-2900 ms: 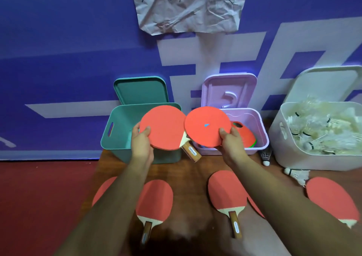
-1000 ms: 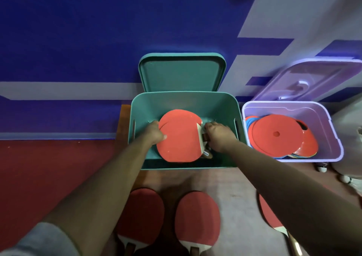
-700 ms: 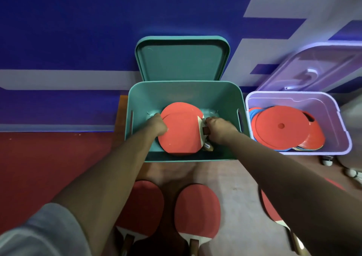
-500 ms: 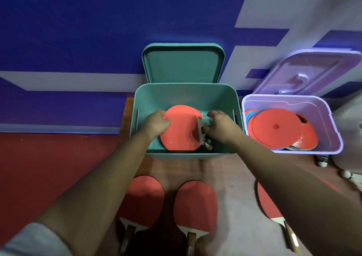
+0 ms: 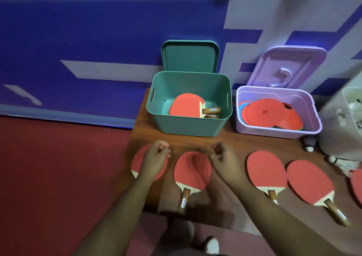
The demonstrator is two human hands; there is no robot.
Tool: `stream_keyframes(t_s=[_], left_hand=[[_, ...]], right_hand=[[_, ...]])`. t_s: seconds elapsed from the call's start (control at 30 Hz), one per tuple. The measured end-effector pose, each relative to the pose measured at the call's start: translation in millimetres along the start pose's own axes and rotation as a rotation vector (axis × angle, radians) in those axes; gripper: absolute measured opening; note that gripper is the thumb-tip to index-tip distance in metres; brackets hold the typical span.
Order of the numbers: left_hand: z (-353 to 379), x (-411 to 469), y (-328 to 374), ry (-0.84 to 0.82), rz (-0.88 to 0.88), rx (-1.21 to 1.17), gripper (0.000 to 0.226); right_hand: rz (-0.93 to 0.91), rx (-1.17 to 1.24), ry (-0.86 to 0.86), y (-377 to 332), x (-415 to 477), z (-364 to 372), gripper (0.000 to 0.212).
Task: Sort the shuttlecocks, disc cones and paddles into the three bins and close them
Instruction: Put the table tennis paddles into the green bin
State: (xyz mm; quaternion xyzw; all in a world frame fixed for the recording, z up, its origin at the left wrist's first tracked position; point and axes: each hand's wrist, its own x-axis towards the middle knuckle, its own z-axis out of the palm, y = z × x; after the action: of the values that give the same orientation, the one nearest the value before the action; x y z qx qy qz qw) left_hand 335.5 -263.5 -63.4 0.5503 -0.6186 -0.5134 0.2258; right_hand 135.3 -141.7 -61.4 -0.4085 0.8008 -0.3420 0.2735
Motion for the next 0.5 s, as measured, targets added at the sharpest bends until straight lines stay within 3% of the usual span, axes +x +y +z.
stream_keyframes(t_s=[0.07,0.13,0.27,0.4,0.5], left_hand=[[17,-23,-33,-0.062,-0.128,0.092,0.015],[32,-37,-55,-0.115,-0.261,0.171,0.007],[55,-42,-66,-0.122,-0.438,0.160,0.021],[71,-38,-82,-0.111,-0.528,-0.007,0.029],[76,-34,-100,-0.067,-0.562,-0.069,0.032]], right_hand=[[0.203,0.020,-0.109,34,-23,13,0.019],[0.353,0.086,-0.179,59,-41,28,0.036],[0.574,0.372,-0.215,78,-55,56,0.045],[0.701,0.680,-0.210,71,-58,67,0.024],[0.807,0.760,-0.153,69,-52,76,0.025]])
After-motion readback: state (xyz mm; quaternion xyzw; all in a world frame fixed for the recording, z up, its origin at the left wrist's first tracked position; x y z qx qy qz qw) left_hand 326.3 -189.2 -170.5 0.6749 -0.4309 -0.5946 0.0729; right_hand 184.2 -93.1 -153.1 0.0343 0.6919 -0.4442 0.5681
